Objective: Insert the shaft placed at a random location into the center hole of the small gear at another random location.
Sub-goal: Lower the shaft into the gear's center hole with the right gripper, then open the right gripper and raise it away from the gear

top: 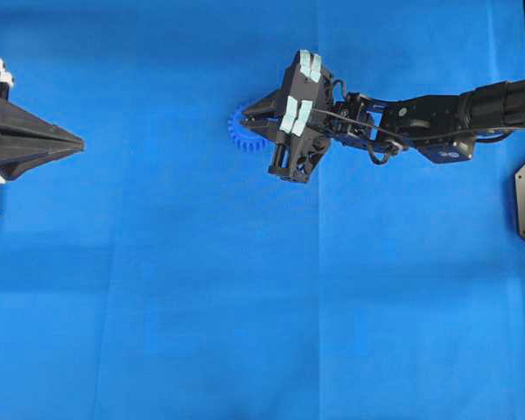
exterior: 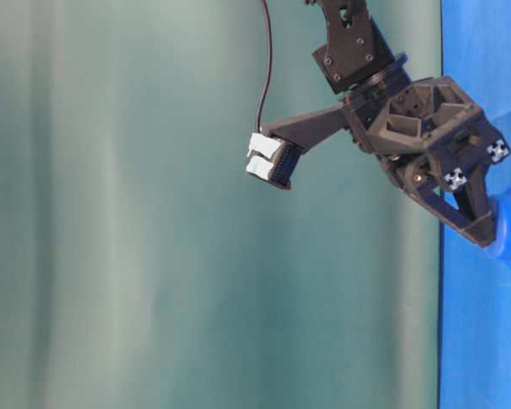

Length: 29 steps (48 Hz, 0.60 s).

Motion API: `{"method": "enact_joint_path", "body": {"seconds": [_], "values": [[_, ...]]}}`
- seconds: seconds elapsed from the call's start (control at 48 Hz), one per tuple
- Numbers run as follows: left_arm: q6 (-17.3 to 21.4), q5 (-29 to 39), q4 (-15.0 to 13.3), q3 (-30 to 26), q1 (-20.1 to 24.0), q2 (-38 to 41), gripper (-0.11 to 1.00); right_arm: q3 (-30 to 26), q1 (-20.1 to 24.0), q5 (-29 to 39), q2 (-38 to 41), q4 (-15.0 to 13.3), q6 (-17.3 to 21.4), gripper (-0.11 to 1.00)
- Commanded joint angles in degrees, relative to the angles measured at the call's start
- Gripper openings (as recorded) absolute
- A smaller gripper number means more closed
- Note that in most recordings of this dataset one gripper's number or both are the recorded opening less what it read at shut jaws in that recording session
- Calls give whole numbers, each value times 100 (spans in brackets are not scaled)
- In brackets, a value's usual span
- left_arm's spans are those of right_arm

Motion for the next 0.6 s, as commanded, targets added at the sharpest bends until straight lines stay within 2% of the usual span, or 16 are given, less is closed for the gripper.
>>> {"method": "enact_joint_path", "body": {"seconds": [0.0, 0.104, 0.312, 0.354, 0.583], "values": [[0, -26, 9, -44, -9, 26, 0, -79, 9, 0, -79, 9, -9, 9], [0, -18, 0, -35, -9, 26, 0, -88, 9, 0, -79, 9, 0, 30], [0, -18, 9, -35, -9, 26, 0, -88, 9, 0, -193, 9, -9, 88], [0, -26, 9, -35, -9, 26, 0, -88, 9, 0, -264, 9, -18, 90], [0, -18, 9, -35, -9, 26, 0, -62, 9, 53, -729, 0, -44, 86]]}}
